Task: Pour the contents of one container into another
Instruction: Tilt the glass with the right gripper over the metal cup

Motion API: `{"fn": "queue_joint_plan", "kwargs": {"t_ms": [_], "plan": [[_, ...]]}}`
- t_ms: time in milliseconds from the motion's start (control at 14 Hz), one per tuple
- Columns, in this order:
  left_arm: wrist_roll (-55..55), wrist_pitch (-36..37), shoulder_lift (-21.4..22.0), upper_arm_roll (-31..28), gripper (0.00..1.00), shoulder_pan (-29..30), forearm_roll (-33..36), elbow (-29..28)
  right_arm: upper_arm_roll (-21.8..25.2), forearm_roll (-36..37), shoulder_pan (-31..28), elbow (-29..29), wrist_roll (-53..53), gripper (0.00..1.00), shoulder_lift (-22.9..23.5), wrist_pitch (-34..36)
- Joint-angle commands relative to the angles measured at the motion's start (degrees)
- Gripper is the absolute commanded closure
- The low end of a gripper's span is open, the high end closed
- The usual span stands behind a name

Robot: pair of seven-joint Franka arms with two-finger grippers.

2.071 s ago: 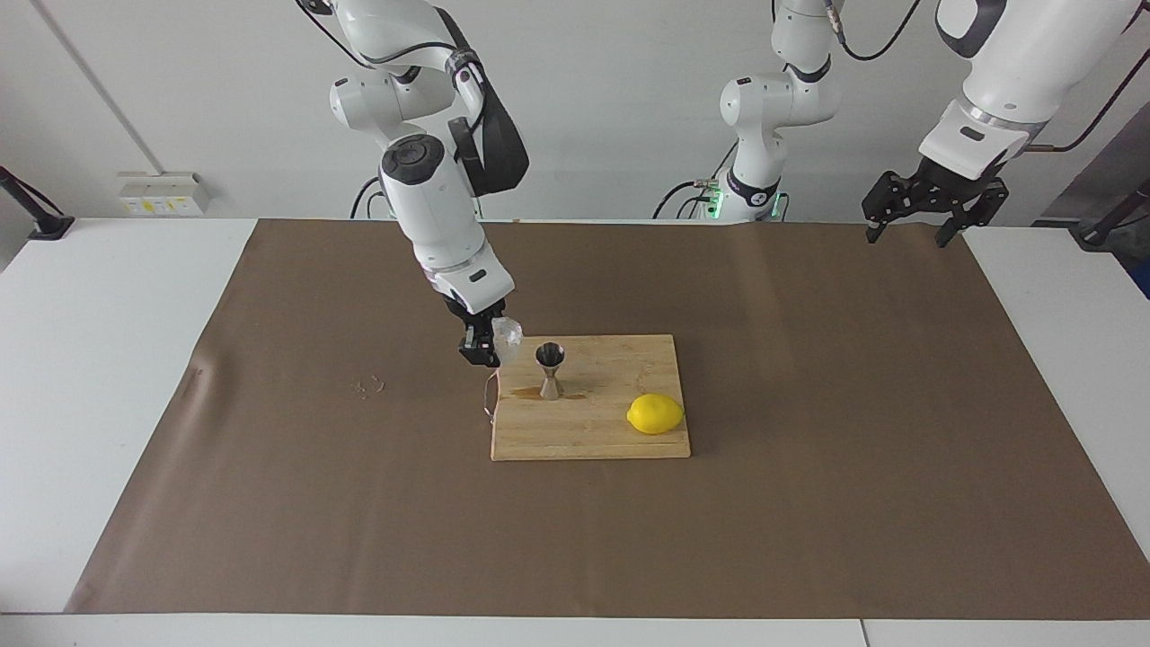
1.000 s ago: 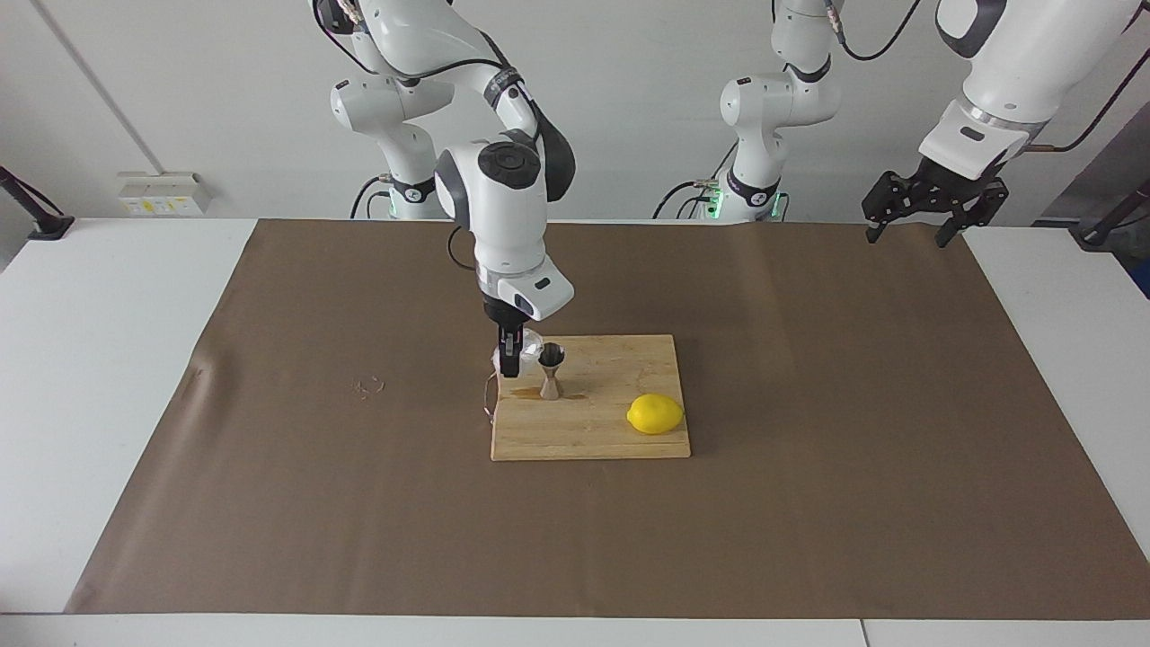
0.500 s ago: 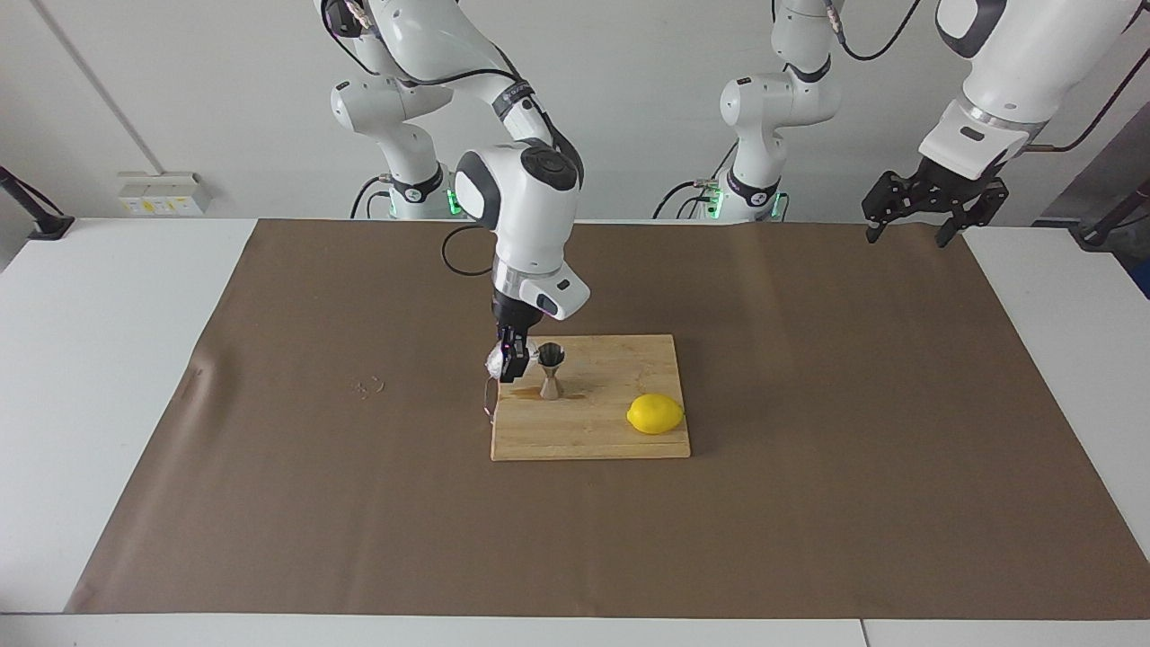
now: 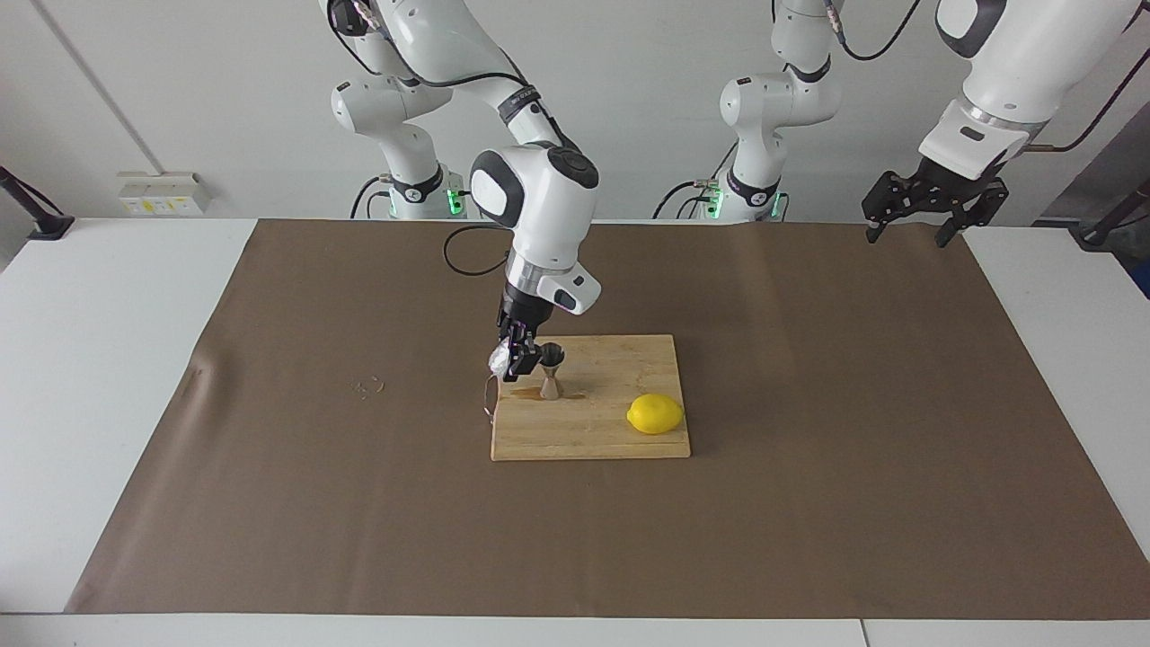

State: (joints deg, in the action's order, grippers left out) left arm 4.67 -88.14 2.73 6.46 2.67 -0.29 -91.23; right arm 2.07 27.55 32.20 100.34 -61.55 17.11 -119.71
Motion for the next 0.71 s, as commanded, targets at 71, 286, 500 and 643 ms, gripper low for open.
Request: {"fn": "queue_joint_plan", "kwargs": {"t_ms": [71,286,500,643], "plan": [[0.25,0.34,1.40,0.74,0.00,0.93,0.73,-1.23,-0.14,3.99,1.63,2.41,0.82,0.58,-1.91,-1.49],[0.16,0.25,1.40,0.74,0.00,0.93,0.73,-1.23,-0.23,6.10,1.90,2.32,0.64,0.58,-1.99,-1.32],[0.25,0.25,1.40,0.74,0.00,0.93,0.73,-1.23,-0.23,7.25,2.08,2.23,0.56,0.58,-1.99,-0.79],[0.25,0.34,1.40,0.74,0.00,0.93,0.73,-1.23,-0.84,9.01,2.08,1.88,0.38,0.58,-1.99,-0.27]]}}
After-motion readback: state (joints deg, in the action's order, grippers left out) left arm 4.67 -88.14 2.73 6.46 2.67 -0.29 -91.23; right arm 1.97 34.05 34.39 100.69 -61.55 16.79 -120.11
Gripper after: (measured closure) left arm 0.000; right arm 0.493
